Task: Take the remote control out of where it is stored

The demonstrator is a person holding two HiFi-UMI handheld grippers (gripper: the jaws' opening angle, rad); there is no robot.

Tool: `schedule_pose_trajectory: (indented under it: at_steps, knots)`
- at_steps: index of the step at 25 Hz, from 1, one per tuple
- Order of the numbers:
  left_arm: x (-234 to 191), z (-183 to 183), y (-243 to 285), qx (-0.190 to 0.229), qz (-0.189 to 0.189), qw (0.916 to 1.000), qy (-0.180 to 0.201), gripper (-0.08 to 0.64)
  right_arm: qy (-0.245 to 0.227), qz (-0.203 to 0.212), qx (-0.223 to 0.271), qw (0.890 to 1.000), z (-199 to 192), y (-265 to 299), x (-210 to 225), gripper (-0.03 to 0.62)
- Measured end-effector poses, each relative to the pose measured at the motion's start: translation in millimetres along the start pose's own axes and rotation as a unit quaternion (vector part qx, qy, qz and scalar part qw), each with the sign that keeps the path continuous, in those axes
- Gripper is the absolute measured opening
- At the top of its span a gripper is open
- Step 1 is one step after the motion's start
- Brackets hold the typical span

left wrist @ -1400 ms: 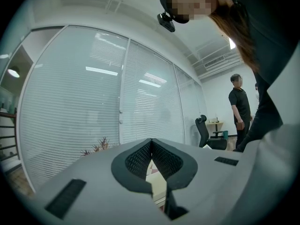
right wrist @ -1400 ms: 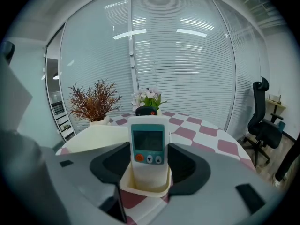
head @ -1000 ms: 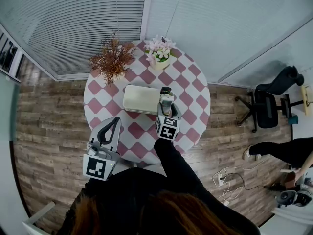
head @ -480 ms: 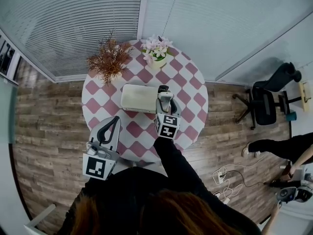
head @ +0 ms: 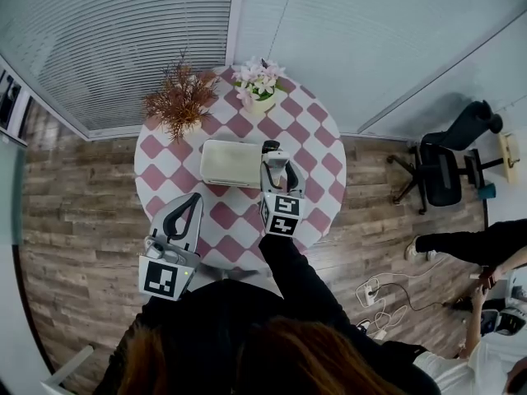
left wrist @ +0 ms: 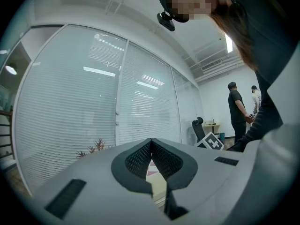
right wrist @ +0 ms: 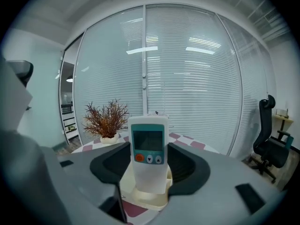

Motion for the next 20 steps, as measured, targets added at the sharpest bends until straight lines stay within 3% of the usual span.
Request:
schedule_pose_trajectory:
  at_steps: [9,20]
  knots:
    - [2,1,0,0.007,-0.004,1.0000,-0.003,0.006,-0.001,0.007,0.023,1.000,18,-24,0,0.258]
    - [6,6,3,0.013,-0.012,0.9998,0.001,0.006,-0.015,0.010,0.023,1.000,11,-53,5,0.258]
Point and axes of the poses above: the fingertips, and each gripper's own axes: y forward along the fingers, x to its right, z out of its top, the point moved 5 cm from there along -y, backward along the fingers, and after that the axes turned 12 degrees about y, right-handed, at the moved point
